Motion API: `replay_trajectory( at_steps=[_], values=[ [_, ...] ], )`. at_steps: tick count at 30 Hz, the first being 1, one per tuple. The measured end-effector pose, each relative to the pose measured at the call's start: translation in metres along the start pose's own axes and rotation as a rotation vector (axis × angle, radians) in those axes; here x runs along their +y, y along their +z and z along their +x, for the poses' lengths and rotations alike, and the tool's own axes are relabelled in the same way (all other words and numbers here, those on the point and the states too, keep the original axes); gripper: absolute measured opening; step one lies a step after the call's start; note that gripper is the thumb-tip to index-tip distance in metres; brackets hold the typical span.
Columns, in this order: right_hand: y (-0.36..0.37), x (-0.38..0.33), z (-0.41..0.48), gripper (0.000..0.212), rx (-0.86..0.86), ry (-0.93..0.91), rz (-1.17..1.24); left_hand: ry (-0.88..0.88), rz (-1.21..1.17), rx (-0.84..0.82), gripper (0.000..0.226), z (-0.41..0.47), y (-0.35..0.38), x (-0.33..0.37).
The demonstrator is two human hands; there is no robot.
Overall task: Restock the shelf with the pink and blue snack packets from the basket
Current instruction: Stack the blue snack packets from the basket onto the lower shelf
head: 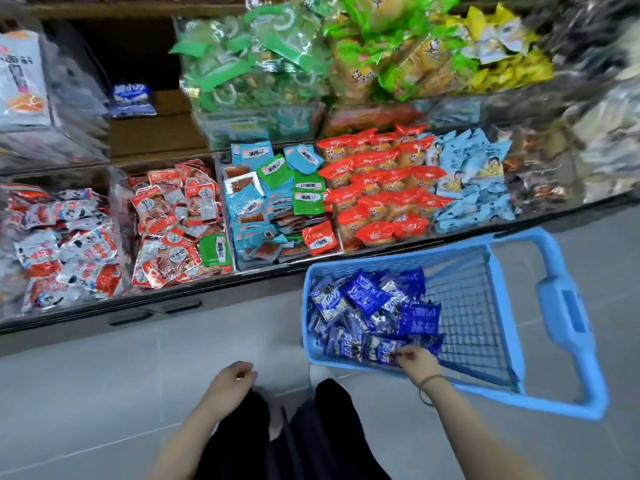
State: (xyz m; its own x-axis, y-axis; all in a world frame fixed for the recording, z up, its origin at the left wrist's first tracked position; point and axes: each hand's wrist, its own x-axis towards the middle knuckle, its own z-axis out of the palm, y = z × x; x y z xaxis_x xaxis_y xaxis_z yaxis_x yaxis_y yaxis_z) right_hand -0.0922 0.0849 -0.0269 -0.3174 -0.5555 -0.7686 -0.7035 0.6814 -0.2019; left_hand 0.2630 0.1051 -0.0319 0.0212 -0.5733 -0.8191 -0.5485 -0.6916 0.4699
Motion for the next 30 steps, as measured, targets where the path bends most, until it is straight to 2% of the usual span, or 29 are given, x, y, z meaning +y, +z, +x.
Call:
replay_trajectory(
  at_steps=[4,8,9,11,13,16,18,22,24,30],
  values=[
    [-0.027,0.034,0.046,0.012,0.018,-0.081,-0.124,-0.056,-0.070,0.057,0.036,0.026,0.056,0.026],
    [-0.050,0.053,0.107,0.013,0.040,-0.134,-0.189,-0.059,-0.070,0.037,0.065,0.054,0.107,0.043],
    [-0.054,0.057,0.124,0.024,0.039,-0.146,-0.259,-0.042,-0.065,0.047,0.069,0.060,0.117,0.046],
    [-0.059,0.060,0.157,0.060,0.038,-0.153,-0.399,0.009,-0.081,0.084,0.065,0.072,0.134,0.051],
    [-0.061,0.063,0.184,0.085,0.011,-0.150,-0.426,0.008,-0.105,0.148,0.058,0.077,0.146,0.054],
    [-0.058,0.067,0.216,0.107,-0.061,-0.160,-0.538,0.048,-0.115,0.253,0.045,0.079,0.155,0.055],
    [-0.056,0.064,0.231,0.115,-0.110,-0.144,-0.613,0.084,-0.134,0.279,0.041,0.075,0.157,0.055],
    [-0.055,0.055,0.235,0.111,-0.095,-0.199,-0.892,0.021,-0.181,0.245,0.038,0.074,0.153,0.055],
    [-0.054,0.058,0.230,0.109,-0.062,-0.279,-0.904,-0.027,-0.205,0.234,0.036,0.076,0.147,0.054],
    [-0.053,0.072,0.211,0.091,-0.224,-0.340,-0.835,-0.065,-0.237,0.204,0.033,0.071,0.142,0.061]
  ],
)
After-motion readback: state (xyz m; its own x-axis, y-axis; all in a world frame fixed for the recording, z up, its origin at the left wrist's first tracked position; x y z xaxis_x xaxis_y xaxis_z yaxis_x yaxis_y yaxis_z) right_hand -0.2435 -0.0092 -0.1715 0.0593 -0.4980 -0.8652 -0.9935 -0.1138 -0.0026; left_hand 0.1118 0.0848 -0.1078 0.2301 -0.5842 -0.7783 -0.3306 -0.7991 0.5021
